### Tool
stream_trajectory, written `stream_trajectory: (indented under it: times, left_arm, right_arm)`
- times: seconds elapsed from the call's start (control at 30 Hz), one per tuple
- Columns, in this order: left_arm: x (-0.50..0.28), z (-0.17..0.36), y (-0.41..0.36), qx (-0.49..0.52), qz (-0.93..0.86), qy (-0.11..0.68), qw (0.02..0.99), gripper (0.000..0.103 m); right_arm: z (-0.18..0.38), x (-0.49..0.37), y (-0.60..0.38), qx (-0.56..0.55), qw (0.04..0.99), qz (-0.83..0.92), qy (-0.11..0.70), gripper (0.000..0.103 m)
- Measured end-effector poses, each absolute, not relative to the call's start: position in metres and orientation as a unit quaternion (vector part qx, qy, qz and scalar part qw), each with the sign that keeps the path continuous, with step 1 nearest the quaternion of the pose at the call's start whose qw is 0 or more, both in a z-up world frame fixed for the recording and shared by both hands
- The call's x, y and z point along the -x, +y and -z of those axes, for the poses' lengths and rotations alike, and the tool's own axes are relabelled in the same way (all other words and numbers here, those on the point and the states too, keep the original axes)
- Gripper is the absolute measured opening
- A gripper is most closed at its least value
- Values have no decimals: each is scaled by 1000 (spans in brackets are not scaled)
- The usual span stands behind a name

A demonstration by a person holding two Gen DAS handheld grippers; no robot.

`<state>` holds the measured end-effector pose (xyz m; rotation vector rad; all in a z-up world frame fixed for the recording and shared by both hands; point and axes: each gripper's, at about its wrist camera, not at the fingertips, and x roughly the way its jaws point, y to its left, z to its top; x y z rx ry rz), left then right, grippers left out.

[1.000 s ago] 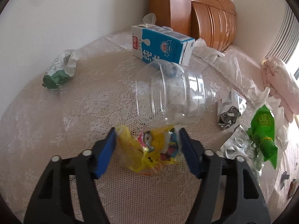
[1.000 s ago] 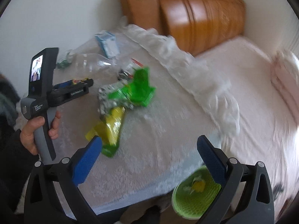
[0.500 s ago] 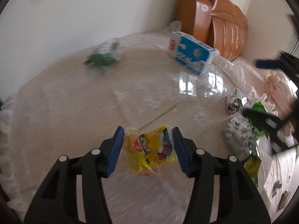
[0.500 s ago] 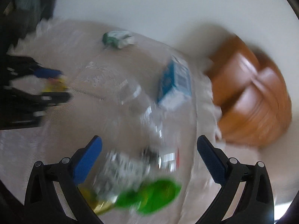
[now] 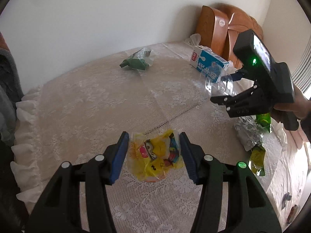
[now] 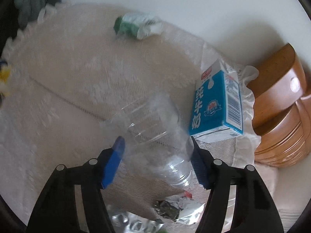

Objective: Collect trash
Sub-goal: 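Grasp the clear plastic bottle with the right tool while the left tool holds the candy bag, then drop the candy bag and bottle into the green wastebasket, opening both tools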

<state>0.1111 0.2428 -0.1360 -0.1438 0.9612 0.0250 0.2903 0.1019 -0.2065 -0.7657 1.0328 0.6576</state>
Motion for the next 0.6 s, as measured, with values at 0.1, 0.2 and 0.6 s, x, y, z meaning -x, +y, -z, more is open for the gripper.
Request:
stream_trajectory:
  times: [0.1, 0.2, 0.6]
  left_arm:
    - [-110, 130, 239, 68, -5, 461, 885, 52]
    - [-103, 117, 232, 60, 6, 452, 890, 52]
    - [-64, 65, 135, 19, 116, 410, 904, 52]
  right_arm:
    - [183, -281, 94, 298, 778, -302, 464, 66]
    - [157, -267, 83, 246, 805, -299, 449, 66]
    - [76, -112, -48, 58, 895, -193, 398, 66]
